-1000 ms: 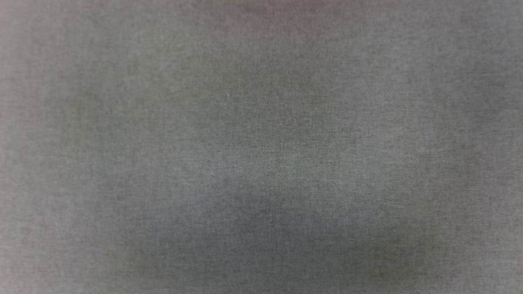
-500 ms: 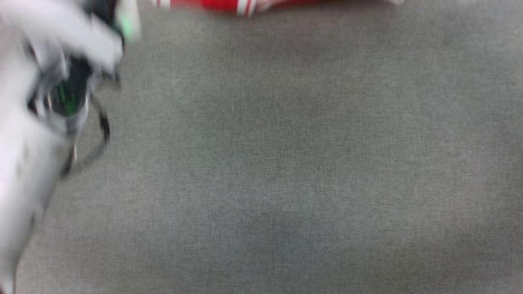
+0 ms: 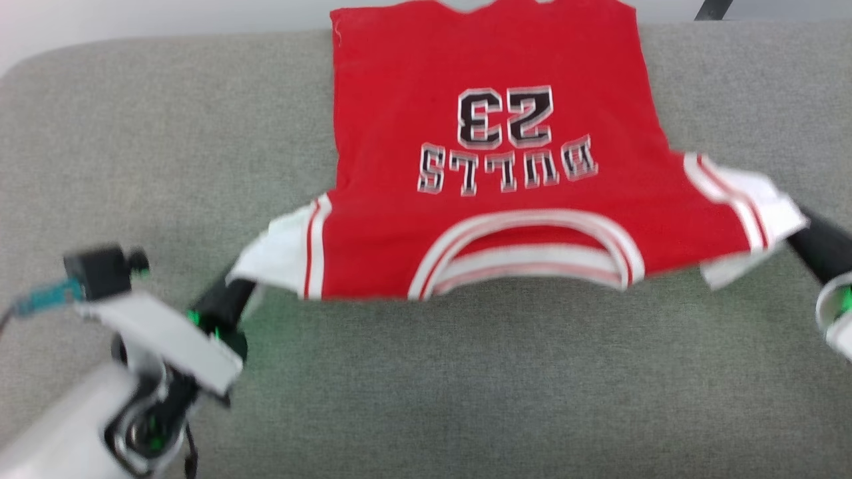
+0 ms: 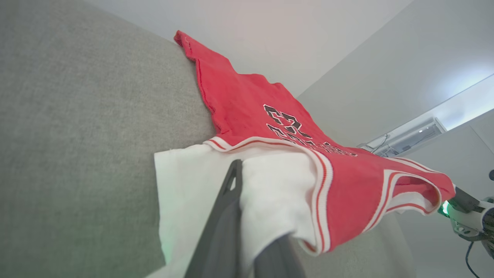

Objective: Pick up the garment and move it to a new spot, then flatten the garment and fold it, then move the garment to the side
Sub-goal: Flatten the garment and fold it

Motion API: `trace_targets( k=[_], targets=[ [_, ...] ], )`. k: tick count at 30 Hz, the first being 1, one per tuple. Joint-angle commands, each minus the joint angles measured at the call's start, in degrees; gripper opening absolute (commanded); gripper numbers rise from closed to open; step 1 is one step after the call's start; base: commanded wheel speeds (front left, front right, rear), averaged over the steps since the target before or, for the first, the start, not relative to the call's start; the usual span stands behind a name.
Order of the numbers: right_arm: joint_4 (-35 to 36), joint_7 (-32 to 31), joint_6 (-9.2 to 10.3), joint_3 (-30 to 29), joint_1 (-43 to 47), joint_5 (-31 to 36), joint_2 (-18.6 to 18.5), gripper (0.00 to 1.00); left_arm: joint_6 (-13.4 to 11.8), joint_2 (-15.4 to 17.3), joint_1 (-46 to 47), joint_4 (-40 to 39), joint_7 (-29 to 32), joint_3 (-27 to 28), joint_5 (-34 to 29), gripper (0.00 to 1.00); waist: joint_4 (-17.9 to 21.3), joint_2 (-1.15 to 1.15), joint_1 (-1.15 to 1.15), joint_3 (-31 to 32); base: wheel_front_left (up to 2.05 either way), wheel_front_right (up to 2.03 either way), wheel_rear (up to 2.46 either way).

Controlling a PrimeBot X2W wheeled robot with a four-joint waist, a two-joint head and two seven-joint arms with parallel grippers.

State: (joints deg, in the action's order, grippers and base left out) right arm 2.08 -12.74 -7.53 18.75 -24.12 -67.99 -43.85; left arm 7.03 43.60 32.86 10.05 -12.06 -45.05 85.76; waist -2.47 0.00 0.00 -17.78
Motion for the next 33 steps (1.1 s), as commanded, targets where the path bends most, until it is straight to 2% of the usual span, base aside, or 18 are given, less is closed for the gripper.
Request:
trace_targets(
  k=[1, 10, 18, 22, 26, 30, 33],
  targets=[
    [1.6, -0.3, 0.09, -1.5, 2.5, 0.5, 0.3, 0.00, -0.5, 0.7, -2.3, -1.1, -0.8, 0.3, 0.3, 0.00, 0.0, 0.00, 0.00, 0.4, 0.00, 0.00, 0.00],
    [13.4, -5.7, 0.09, -11.6, 19.2, 4.8, 3.9, 0.00, -3.4, 1.7, -16.0, -11.3, -3.1, 4.4, -0.7, 0.00, -0.1, 0.00, 0.00, -0.1, 0.00, 0.00, 0.00],
    [23.1, -13.0, 0.09, -21.7, 29.8, 11.7, 10.1, 0.00, -6.2, 1.8, -29.8, -23.1, -3.1, 16.0, -5.9, 0.00, 0.3, 0.00, 0.00, -0.6, 0.00, 0.00, 0.00],
    [26.0, -17.3, 0.09, -24.7, 31.8, 14.8, 13.1, 0.00, -7.8, 2.4, -33.8, -27.2, -3.1, 17.2, -8.4, 0.00, 0.6, 0.00, 0.00, -0.8, 0.00, 0.00, 0.00],
    [24.9, -21.5, 0.09, -21.9, 29.3, 19.9, 13.9, 0.00, -9.3, 1.4, -32.5, -26.1, -2.4, 15.4, -11.2, 0.00, 1.2, 0.00, 0.00, -1.2, 0.00, 0.00, 0.00],
    [21.1, -24.5, 0.09, -15.9, 24.7, 23.5, 14.0, 0.00, -8.8, -1.0, -28.6, -22.4, -0.1, 13.0, -12.8, 0.00, 1.2, 0.00, 0.00, -1.3, 0.00, 0.00, 0.00],
    [18.0, -24.7, 0.09, -11.8, 22.4, 27.0, 11.9, 0.00, -8.4, -3.0, -25.6, -18.6, 1.4, 11.0, -14.1, 0.00, 0.5, 0.00, 0.00, -1.5, 0.00, 0.00, 0.00]
  ],
)
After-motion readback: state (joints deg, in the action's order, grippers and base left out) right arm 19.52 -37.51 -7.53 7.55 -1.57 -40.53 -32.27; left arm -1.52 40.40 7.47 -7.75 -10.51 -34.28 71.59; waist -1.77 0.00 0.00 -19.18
